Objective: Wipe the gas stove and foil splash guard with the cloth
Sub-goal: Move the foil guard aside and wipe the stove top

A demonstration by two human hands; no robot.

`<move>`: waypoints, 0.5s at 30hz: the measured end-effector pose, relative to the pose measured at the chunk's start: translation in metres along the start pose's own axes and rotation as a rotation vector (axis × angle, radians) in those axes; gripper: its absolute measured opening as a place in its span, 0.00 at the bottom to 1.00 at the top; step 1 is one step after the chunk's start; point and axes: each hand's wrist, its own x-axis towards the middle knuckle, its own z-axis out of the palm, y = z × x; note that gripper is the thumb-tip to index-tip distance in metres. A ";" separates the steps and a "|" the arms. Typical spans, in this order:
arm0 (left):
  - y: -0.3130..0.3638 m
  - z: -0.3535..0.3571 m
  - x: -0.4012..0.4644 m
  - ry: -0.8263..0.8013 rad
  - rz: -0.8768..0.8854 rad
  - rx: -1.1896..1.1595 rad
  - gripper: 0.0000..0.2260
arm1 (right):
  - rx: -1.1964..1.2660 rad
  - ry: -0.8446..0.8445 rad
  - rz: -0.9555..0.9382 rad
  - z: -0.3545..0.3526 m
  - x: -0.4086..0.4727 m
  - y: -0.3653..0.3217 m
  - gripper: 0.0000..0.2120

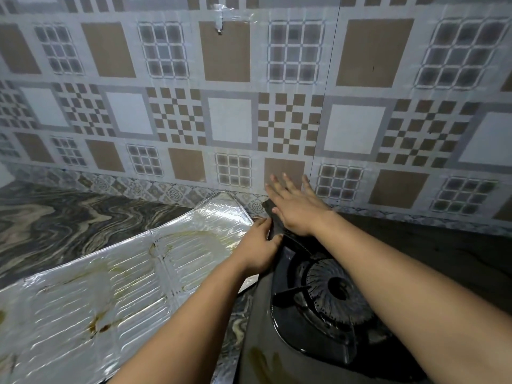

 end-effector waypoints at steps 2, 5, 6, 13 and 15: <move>-0.003 -0.001 0.004 -0.021 0.011 0.020 0.34 | 0.108 -0.010 -0.053 0.004 0.000 0.001 0.28; -0.006 -0.002 0.008 -0.055 0.018 0.052 0.38 | 0.267 -0.103 0.023 0.009 -0.001 0.003 0.29; -0.008 -0.001 0.010 -0.057 0.021 0.054 0.39 | 0.269 -0.117 0.045 0.010 -0.001 0.002 0.29; -0.015 0.002 0.019 -0.096 0.048 -0.064 0.38 | 0.228 -0.177 0.154 0.009 0.000 0.005 0.29; -0.019 0.004 0.025 -0.112 0.042 -0.079 0.40 | 0.229 -0.208 0.195 0.009 0.001 0.012 0.29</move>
